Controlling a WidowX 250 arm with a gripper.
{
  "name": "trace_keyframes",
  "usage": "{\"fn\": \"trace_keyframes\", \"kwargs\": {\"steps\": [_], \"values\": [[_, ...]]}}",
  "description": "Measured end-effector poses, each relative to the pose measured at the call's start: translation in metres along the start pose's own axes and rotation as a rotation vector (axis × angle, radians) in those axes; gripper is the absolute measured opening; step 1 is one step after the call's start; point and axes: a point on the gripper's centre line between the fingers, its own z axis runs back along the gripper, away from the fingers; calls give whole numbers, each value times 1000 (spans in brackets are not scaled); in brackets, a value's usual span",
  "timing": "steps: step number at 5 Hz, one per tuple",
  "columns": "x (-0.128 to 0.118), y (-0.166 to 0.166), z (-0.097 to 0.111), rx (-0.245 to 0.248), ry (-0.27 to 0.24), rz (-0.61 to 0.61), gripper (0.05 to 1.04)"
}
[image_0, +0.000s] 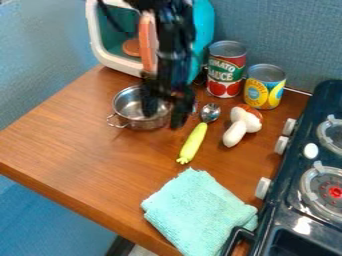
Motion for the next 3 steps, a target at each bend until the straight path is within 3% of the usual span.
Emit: {"fn": "trace_keyframes", "kwargs": {"steps": [1,2,3], "values": [[-32,12,40,31,-61,40,1004],[-63,16,48,150,21,94,1004],[-91,-6,42,153,92,55,1004]]}}
